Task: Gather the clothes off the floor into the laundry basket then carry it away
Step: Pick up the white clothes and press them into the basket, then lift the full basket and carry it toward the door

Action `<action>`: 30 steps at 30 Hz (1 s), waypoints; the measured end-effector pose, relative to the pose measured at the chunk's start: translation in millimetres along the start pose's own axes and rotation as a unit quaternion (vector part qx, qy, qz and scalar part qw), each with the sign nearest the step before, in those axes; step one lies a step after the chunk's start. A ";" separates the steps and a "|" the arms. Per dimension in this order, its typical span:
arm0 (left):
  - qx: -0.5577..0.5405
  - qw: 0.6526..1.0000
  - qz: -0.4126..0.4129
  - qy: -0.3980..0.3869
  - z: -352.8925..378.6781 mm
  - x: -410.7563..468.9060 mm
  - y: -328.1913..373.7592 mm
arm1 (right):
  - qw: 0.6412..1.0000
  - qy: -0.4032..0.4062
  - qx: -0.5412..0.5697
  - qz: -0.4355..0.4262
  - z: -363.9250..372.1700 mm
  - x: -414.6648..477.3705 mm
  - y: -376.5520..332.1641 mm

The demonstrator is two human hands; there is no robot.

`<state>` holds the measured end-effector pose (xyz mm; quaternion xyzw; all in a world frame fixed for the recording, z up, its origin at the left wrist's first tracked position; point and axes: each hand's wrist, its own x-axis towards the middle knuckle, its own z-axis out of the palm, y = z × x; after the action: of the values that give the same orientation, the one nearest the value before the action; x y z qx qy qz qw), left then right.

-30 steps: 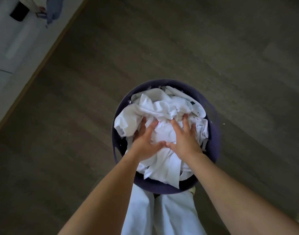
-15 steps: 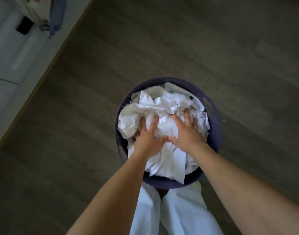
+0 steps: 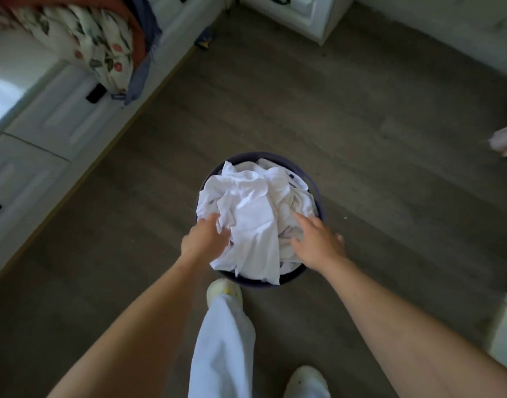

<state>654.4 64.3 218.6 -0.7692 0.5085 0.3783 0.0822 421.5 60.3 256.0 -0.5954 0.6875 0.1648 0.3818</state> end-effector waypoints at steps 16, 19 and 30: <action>-0.261 0.962 -0.075 0.002 71.7 23.3 -66.0 | 0.845 0.132 0.482 0.191 115.7 57.5 40.6; -0.357 0.933 -0.031 -0.025 97.1 37.1 -73.7 | 0.797 0.198 0.544 0.171 137.2 80.1 45.4; -0.477 0.870 0.109 0.053 97.8 105.5 -69.9 | 0.746 0.245 0.619 0.021 111.7 155.6 48.7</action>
<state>685.5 71.1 61.8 -0.6730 0.3505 0.5405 -0.3635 412.3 40.1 59.6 -0.2337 0.7211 -0.4400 0.4815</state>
